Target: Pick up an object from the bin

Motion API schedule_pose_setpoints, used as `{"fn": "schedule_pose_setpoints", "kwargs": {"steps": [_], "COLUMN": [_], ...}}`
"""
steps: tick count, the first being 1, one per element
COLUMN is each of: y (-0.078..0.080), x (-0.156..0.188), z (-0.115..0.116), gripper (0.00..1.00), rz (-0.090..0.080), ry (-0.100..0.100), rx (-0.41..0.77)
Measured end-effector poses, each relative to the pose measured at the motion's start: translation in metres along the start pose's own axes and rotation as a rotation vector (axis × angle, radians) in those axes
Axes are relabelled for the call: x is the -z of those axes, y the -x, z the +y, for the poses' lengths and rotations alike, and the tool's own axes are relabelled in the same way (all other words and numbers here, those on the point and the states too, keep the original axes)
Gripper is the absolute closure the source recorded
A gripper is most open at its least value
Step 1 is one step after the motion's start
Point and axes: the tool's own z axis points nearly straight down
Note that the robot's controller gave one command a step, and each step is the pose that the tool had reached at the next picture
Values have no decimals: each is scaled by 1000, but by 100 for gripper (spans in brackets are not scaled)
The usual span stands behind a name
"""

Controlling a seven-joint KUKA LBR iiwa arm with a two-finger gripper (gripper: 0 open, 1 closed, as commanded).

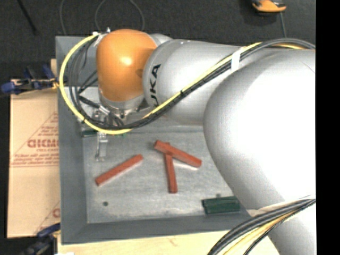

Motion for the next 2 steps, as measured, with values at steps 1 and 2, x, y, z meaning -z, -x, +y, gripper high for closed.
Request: {"fn": "schedule_pose_setpoints", "kwargs": {"steps": [1,2], "y": [-33,-32], "x": [-70,-68], "z": [-49,-46], "gripper": [0,100], "rz": [-3,-8], "ry": [-5,1], "rx": [252,251]}}
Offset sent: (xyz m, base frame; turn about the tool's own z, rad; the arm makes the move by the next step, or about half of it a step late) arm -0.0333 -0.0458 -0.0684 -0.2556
